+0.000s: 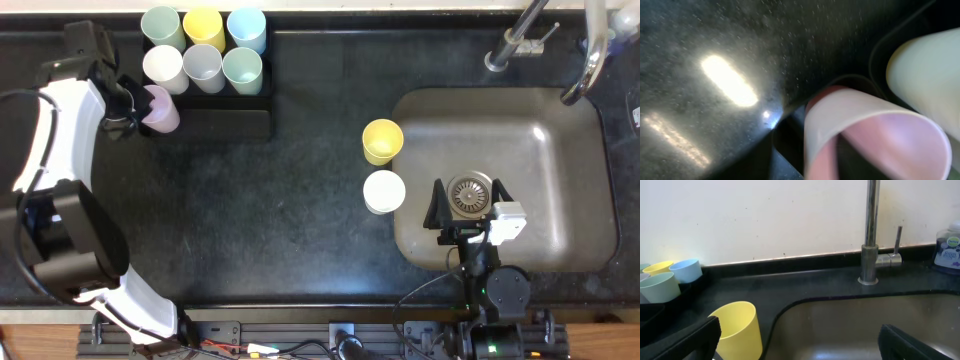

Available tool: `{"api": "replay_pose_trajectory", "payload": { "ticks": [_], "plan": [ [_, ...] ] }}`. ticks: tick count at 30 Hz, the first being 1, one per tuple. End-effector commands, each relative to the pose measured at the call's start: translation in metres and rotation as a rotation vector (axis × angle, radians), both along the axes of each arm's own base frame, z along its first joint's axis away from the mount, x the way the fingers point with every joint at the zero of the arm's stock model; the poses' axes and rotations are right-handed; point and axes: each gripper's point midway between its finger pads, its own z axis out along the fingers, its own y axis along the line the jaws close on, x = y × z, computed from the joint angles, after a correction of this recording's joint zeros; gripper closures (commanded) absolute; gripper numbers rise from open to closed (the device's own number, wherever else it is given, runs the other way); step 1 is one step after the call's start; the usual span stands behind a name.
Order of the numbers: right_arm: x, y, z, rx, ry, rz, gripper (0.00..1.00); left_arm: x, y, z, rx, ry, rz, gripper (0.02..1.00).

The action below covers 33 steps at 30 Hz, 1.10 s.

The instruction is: Store Cups

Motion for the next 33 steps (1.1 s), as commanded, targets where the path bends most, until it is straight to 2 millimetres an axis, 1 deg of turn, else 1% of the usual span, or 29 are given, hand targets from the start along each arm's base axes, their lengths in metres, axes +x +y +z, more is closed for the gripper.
{"api": "replay_pose_trajectory", "payload": {
  "ticks": [1, 4, 7, 8, 10, 11, 13, 15, 16, 18, 20, 21, 22, 24, 27, 29, 31, 33],
  "plan": [
    [0.0, 0.0, -0.003, 0.0, -0.001, 0.001, 0.005, 0.001, -0.006, 0.004, 0.003, -0.009, -0.006, 0.02],
    [0.0, 0.0, -0.003, 0.0, -0.001, 0.0, 0.005, -0.003, -0.007, 0.03, 0.015, -0.054, -0.014, 0.02],
    [0.0, 0.0, -0.003, 0.0, -0.001, 0.0, 0.005, -0.017, -0.011, 0.062, 0.02, -0.097, -0.016, 0.02],
    [0.0, 0.0, -0.003, 0.0, -0.001, 0.0, 0.003, -0.021, -0.014, 0.073, 0.019, -0.115, -0.021, 0.02],
    [0.0, 0.0, -0.003, 0.0, -0.001, 0.001, 0.003, -0.028, -0.027, 0.096, 0.018, -0.162, -0.05, 0.02],
    [0.0, 0.0, -0.003, 0.0, -0.001, 0.001, 0.003, -0.03, -0.036, 0.106, 0.019, -0.183, -0.072, 0.02],
    [0.0, 0.0, -0.003, 0.0, -0.001, 0.0, 0.003, -0.03, -0.065, 0.121, 0.02, -0.215, -0.151, 0.02],
    [0.0, 0.0, -0.003, 0.0, -0.001, 0.0, 0.003, -0.026, -0.108, 0.132, 0.028, -0.241, -0.292, 0.02],
    [0.0, 0.0, -0.003, 0.0, -0.001, 0.001, 0.005, -0.024, -0.133, 0.135, 0.043, -0.251, -0.356, 0.02],
    [0.0, 0.0, -0.003, 0.0, -0.001, 0.001, 0.003, -0.02, -0.185, 0.135, 0.083, -0.283, -0.475, 0.02],
    [0.0, 0.0, -0.003, 0.0, -0.001, 0.001, 0.005, -0.021, -0.243, 0.127, 0.122, -0.315, -0.571, 0.02],
    [0.0, 0.0, -0.003, 0.0, -0.001, 0.001, 0.003, -0.023, -0.268, 0.122, 0.13, -0.327, -0.599, 0.02],
    [0.0, 0.0, -0.003, 0.0, -0.001, 0.0, 0.003, -0.031, -0.308, 0.109, 0.123, -0.337, -0.623, 0.02],
    [0.0, 0.0, -0.003, 0.0, -0.001, 0.0, 0.005, -0.043, -0.345, 0.089, 0.084, -0.32, -0.611, 0.02],
    [0.0, 0.0, -0.003, 0.0, -0.001, 0.0, 0.003, -0.057, -0.374, 0.066, 0.013, -0.271, -0.568, 0.02],
    [0.0, 0.0, -0.003, 0.0, -0.001, 0.0, 0.003, -0.058, -0.386, 0.06, -0.028, -0.245, -0.589, 0.02],
    [0.0, 0.0, -0.003, 0.0, -0.001, 0.0, 0.003, -0.055, -0.394, 0.059, -0.053, -0.227, -0.611, 0.018],
    [0.0, 0.0, -0.003, 0.0, 0.0, 0.0, 0.003, -0.053, -0.397, 0.057, -0.05, -0.202, -0.613, 0.018]
  ]
}}
